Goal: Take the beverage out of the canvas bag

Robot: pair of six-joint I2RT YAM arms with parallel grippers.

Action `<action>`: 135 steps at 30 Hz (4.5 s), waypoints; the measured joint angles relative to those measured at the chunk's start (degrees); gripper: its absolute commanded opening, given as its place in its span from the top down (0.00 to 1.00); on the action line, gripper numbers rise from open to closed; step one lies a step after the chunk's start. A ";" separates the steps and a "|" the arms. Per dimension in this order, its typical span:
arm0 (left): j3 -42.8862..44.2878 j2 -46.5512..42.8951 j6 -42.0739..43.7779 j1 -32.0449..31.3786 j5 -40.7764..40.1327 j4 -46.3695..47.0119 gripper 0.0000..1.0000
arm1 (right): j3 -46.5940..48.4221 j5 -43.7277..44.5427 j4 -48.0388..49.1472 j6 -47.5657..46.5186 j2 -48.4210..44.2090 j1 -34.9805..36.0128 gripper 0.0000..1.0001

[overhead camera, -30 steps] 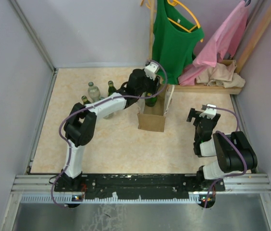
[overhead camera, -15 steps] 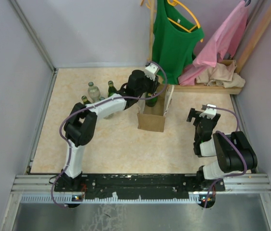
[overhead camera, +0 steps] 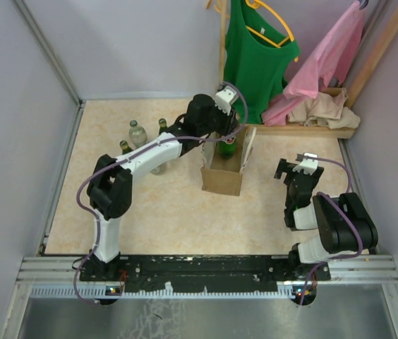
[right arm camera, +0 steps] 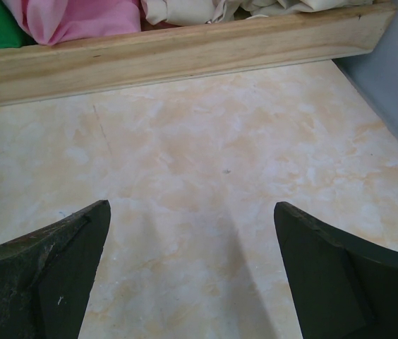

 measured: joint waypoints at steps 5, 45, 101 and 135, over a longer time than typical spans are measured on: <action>4.17 -2.45 -0.09 -0.02 1.51 -1.92 1.00 | 0.00 0.00 0.00 0.02 0.00 0.00 0.01; -20.92 -37.00 -1.92 16.11 -4.00 -6.97 1.00 | 0.00 0.00 0.00 0.02 0.00 0.00 0.01; -45.00 -30.62 -2.54 11.10 -2.95 13.35 0.31 | 0.00 0.00 0.00 0.00 0.00 0.00 0.01; -39.30 -64.24 4.59 18.60 -39.71 4.42 0.00 | 0.00 0.00 0.00 0.00 0.00 0.00 0.01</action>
